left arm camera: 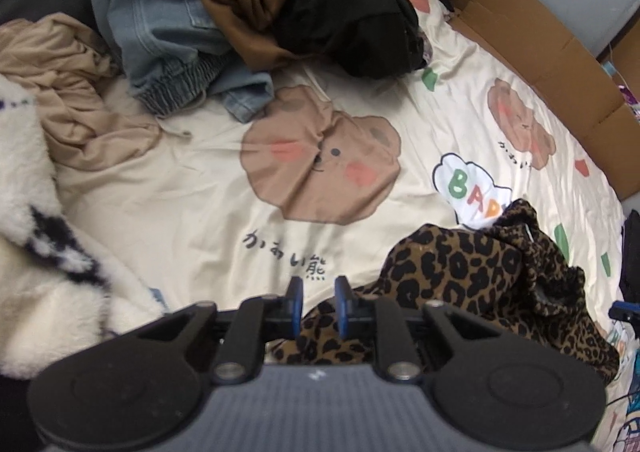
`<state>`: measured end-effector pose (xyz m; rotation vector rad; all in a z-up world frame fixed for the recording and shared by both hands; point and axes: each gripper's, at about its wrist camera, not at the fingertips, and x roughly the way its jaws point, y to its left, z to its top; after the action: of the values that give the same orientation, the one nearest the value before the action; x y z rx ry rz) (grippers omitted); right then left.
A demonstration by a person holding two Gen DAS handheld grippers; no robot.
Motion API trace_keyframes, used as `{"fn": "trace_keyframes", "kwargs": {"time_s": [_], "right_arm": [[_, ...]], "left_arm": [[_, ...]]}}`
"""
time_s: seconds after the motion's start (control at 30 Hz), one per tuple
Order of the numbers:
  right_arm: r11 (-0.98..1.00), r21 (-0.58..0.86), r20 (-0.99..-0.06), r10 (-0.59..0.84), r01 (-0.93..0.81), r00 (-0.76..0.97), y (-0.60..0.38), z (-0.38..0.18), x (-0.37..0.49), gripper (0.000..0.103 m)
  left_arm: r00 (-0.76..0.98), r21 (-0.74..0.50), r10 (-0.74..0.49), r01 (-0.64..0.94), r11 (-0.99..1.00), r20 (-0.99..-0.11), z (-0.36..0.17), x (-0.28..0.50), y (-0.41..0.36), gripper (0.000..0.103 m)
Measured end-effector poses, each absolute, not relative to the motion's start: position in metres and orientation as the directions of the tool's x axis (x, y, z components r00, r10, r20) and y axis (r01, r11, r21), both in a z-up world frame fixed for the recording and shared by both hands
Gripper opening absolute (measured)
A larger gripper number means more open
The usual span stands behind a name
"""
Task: Fold clothes
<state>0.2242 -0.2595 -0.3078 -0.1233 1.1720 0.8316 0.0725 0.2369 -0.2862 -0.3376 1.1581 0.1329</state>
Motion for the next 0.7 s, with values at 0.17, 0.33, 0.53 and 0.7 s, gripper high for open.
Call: {"fn": "trace_keyframes", "kwargs": {"time_s": [0.17,0.33,0.53,0.7], "right_arm": [[0.617,0.302,-0.857,0.510,-0.726,0.076,-0.231,-0.317,0.224,0.057],[0.534,0.282,-0.860,0.509,-0.797,0.038,-0.201,-0.326,0.221,0.057],[0.425,0.207,-0.883,0.469,-0.881,0.019,-0.170,-0.340,0.214,0.057],[0.401,0.243,-0.880,0.474,-0.883,-0.027,-0.165,-0.345,0.209,0.024]], "left_arm": [[0.420,-0.220,-0.100,-0.248,0.944,-0.902,-0.306,0.087,0.233,0.019],[0.441,-0.255,-0.120,-0.263,0.930,-0.890,-0.323,0.101,0.233,0.019],[0.465,-0.287,-0.147,-0.245,0.926,-0.873,-0.328,0.112,0.223,0.022],[0.461,-0.302,-0.166,-0.238,0.923,-0.872,-0.334,0.117,0.220,0.022]]}}
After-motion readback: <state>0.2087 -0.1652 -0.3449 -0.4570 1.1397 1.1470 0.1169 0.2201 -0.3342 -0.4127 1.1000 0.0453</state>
